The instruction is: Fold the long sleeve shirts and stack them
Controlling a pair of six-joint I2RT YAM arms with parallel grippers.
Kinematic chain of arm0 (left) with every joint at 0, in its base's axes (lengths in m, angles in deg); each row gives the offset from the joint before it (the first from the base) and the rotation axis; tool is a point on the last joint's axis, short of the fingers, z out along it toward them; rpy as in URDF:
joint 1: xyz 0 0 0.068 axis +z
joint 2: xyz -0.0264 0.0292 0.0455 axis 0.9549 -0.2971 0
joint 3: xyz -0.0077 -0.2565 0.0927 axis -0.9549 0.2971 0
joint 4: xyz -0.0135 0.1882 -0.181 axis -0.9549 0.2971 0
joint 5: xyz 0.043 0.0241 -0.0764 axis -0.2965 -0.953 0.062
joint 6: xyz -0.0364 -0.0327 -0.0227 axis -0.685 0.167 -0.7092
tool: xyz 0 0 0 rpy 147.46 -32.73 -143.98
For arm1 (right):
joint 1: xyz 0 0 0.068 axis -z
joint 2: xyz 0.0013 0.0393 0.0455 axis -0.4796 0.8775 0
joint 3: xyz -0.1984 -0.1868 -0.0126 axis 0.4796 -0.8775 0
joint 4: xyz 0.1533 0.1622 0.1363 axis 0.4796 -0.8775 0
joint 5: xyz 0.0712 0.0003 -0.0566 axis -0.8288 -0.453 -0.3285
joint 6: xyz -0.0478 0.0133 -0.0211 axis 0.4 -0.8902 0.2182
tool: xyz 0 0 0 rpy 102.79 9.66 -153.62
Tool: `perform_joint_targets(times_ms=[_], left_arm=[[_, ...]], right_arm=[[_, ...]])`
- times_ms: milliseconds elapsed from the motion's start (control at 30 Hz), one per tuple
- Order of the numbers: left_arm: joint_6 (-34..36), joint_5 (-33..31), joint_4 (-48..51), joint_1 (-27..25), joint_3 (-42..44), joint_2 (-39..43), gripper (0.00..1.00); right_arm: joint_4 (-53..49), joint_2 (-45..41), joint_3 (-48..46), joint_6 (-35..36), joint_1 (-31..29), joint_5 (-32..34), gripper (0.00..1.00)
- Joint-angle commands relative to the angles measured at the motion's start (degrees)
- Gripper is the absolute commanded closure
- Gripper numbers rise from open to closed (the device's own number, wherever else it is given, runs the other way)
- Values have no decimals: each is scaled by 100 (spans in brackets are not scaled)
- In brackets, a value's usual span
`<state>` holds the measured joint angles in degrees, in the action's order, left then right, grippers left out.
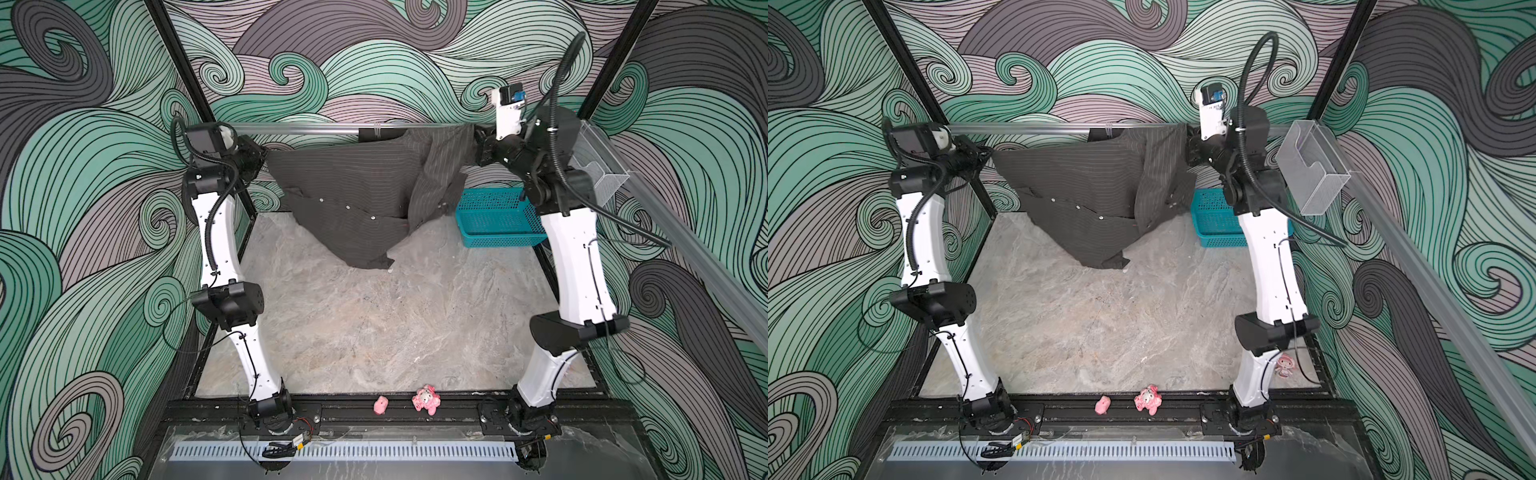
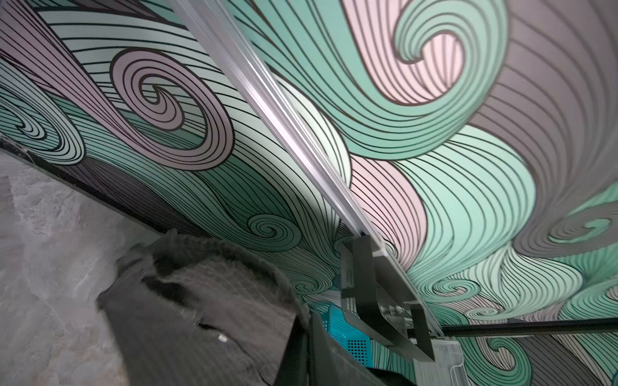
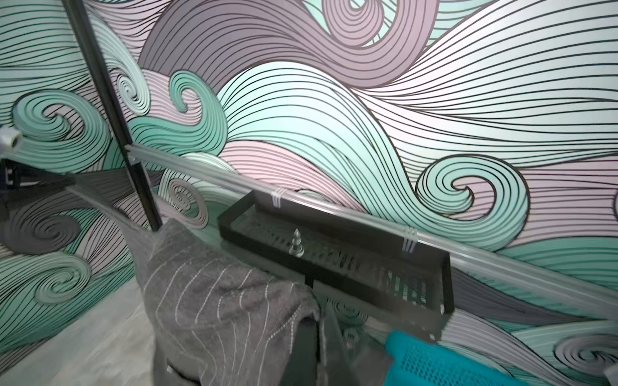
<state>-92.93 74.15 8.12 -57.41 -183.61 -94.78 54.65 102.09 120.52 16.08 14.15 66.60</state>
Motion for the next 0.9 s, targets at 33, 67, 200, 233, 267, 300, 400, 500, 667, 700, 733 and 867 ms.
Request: perform_joint_targets(times_ms=[33, 67, 200, 233, 267, 300, 400, 500, 667, 700, 733, 867], left_arm=[[419, 11, -220, 113, 2064, 1061, 100], [551, 14, -239, 104, 2532, 1311, 100], [1059, -237, -138, 110, 4606, 2482, 100], [1174, -362, -37, 126, 5085, 2770, 100], [1252, -522, 77, 138, 5494, 3006, 100], [1322, -637, 136, 139, 6009, 3309, 100], [1545, -880, 340, 170, 7256, 4070, 100], [1676, -1037, 564, 165, 8259, 4589, 100], [1562, -1232, 938, 167, 9516, 5116, 100], [1468, -1242, 835, 169, 9793, 5273, 100], [1360, -1346, 728, 62, 9940, 5417, 100], [1125, -1596, 763, -98, 9968, 5729, 100]], right_arm=[[609, -1293, -2535, 148, -69, 333, 100], [627, -1498, -3006, 136, -103, 363, 100], [606, -2330, -4935, 41, -307, 697, 100], [570, -2549, -5345, -53, -358, 795, 100], [505, -2722, -5676, -129, -413, 936, 100], [426, -2923, -6023, -257, -465, 1130, 100], [118, -3491, -6897, -667, -587, 1500, 100], [-277, -3989, -7650, -1040, -725, 1779, 100], [-498, -4607, -8793, -1932, -884, 1727, 100], [-482, -4672, -8980, -2108, -932, 1724, 100], [-475, -4719, -9136, -2270, -978, 1699, 100], [-534, -4679, -9465, -2667, -1087, 1550, 95]])
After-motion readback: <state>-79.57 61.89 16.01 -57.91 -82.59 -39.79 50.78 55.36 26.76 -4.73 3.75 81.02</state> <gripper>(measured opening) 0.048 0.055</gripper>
